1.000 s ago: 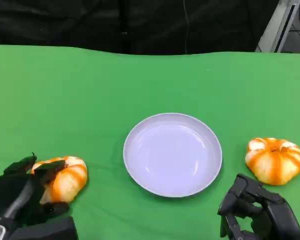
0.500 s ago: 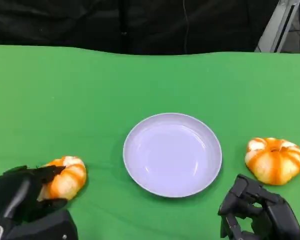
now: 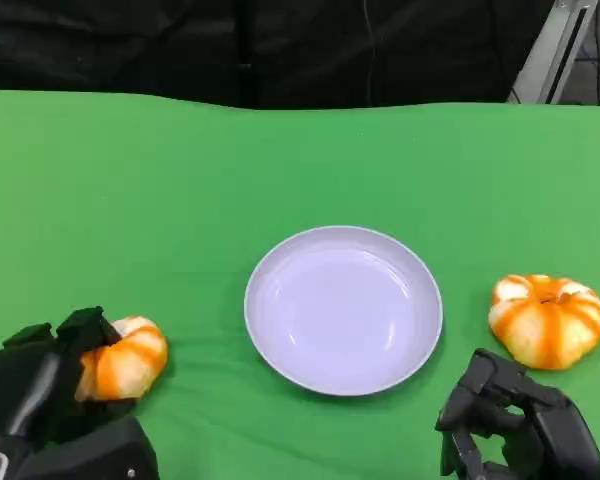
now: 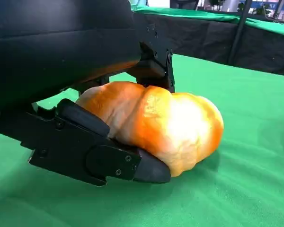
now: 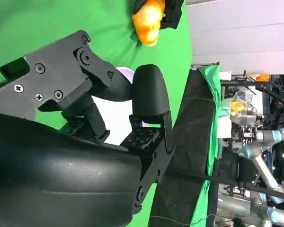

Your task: Grasp the bread from the table and place it into the plate.

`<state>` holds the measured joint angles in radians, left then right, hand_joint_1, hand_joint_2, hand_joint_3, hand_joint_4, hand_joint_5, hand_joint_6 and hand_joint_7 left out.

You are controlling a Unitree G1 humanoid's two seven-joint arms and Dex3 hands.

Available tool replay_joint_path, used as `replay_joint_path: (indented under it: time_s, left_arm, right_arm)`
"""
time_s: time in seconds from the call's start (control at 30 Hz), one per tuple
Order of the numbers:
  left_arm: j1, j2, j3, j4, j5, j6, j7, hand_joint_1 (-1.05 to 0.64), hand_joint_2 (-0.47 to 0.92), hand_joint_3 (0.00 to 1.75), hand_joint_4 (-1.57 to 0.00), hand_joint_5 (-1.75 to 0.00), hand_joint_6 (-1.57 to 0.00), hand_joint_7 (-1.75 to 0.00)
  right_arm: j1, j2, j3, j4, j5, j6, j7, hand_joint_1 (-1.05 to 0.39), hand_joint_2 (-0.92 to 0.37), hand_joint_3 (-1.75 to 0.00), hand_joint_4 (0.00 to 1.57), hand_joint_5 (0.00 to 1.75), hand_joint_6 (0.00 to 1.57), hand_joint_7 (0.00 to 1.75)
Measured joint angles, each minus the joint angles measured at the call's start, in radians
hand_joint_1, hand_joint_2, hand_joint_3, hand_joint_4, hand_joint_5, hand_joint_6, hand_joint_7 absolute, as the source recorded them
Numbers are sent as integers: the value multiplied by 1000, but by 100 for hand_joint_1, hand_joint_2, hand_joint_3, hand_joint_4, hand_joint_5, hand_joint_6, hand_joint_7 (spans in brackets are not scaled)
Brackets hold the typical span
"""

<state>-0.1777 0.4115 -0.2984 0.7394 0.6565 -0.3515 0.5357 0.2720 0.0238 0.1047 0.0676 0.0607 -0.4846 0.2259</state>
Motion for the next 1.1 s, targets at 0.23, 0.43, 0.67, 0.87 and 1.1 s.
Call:
replay_joint_path:
  time_s: [0.23,0.43,0.67,0.87,1.1]
  left_arm:
    - [23,14,44,-201,-1,44,-25,-2,86,44,-70,-175,-59,-175]
    - [12,25,75,-376,3,79,-80,-3,81,52,-70,-175,-60,-175]
    - [12,15,75,-479,7,126,-153,-6,69,73,-72,-175,-61,-175]
    - [-25,-18,57,-529,23,161,-210,-6,68,76,-71,-175,-60,-175]
    - [-64,-38,52,-553,36,168,-235,-6,67,78,-70,-175,-60,-175]
  right_arm:
    - [-4,-1,-1,3,0,-2,4,-13,-62,-111,82,175,75,155]
    - [-8,-1,-1,3,1,-2,4,-13,-61,-112,82,175,75,155]
    - [-10,-1,-1,3,0,-2,3,-14,-61,-112,82,175,74,155]
    - [-8,0,-2,3,-2,-1,-2,-13,-61,-111,82,175,75,155]
    - [-7,1,0,3,-3,-1,-7,-13,-61,-112,82,175,75,155]
